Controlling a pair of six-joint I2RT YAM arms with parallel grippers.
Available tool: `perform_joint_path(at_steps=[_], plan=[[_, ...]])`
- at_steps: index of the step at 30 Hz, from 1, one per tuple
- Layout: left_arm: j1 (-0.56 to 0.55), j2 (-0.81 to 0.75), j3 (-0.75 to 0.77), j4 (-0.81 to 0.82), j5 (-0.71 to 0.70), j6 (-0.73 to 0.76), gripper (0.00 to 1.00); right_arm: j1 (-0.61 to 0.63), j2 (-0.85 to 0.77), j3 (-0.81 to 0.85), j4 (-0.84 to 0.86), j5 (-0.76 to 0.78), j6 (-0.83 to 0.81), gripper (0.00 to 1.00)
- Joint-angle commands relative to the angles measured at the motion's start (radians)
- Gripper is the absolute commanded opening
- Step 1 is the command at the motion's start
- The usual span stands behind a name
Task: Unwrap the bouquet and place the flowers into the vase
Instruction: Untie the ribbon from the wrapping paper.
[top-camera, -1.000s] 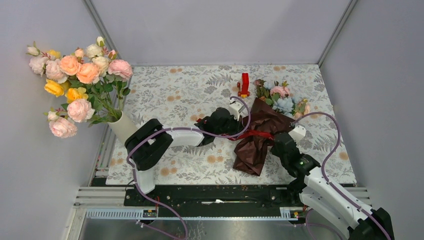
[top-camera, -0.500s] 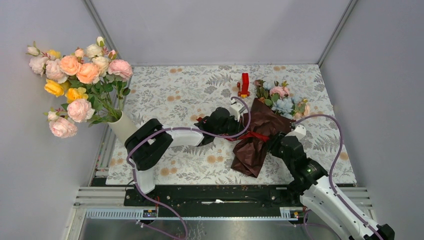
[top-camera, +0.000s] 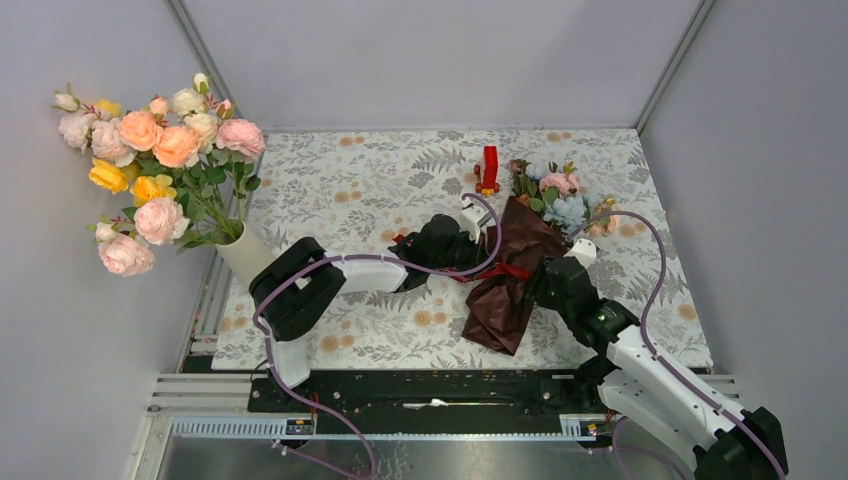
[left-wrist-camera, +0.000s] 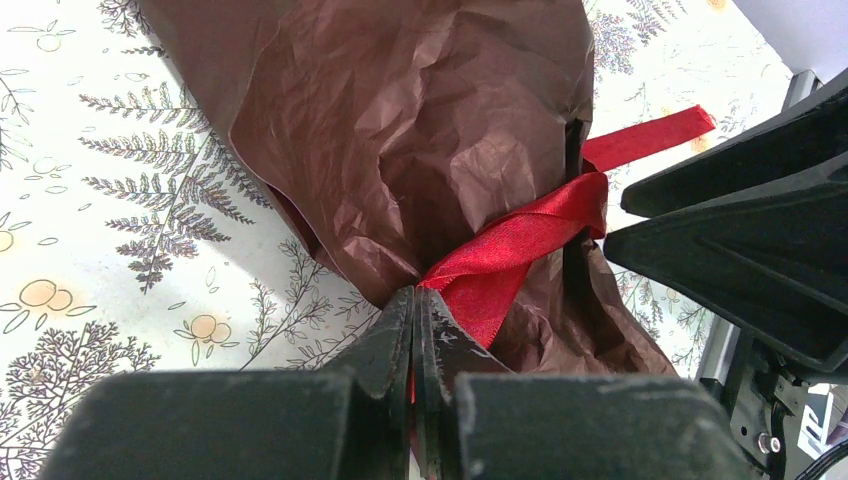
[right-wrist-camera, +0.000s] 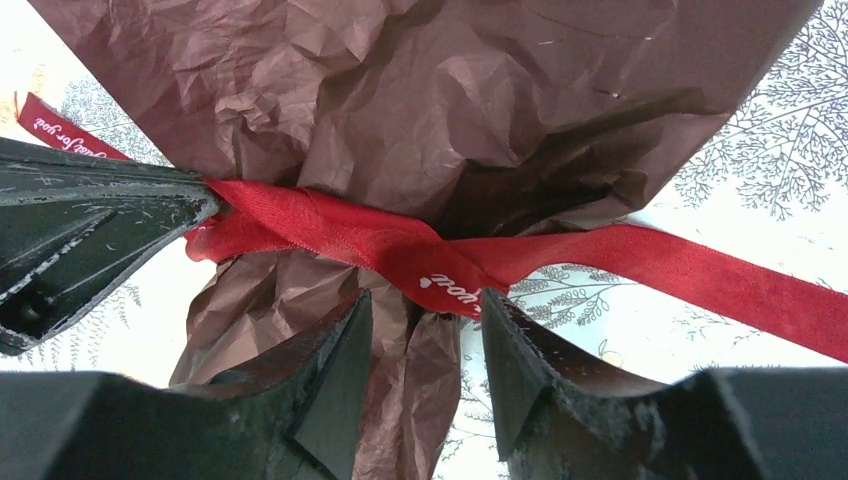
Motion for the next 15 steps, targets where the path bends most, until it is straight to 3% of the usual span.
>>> perform_joint_path(at_steps=[1, 7, 15], plan=[[0.006, -0.045, 0.004, 0.050, 0.022, -0.005, 0.00, -0.006, 0.033, 0.030, 0.069, 0.019, 0.003, 0.50], [0.006, -0.046, 0.004, 0.050, 0.023, -0.003, 0.00, -0.010, 0.053, 0.010, 0.106, 0.025, 0.018, 0.45], [0.007, -0.047, 0.002, 0.048, 0.018, -0.002, 0.00, -0.014, 0.071, -0.005, 0.116, 0.053, 0.032, 0.30]])
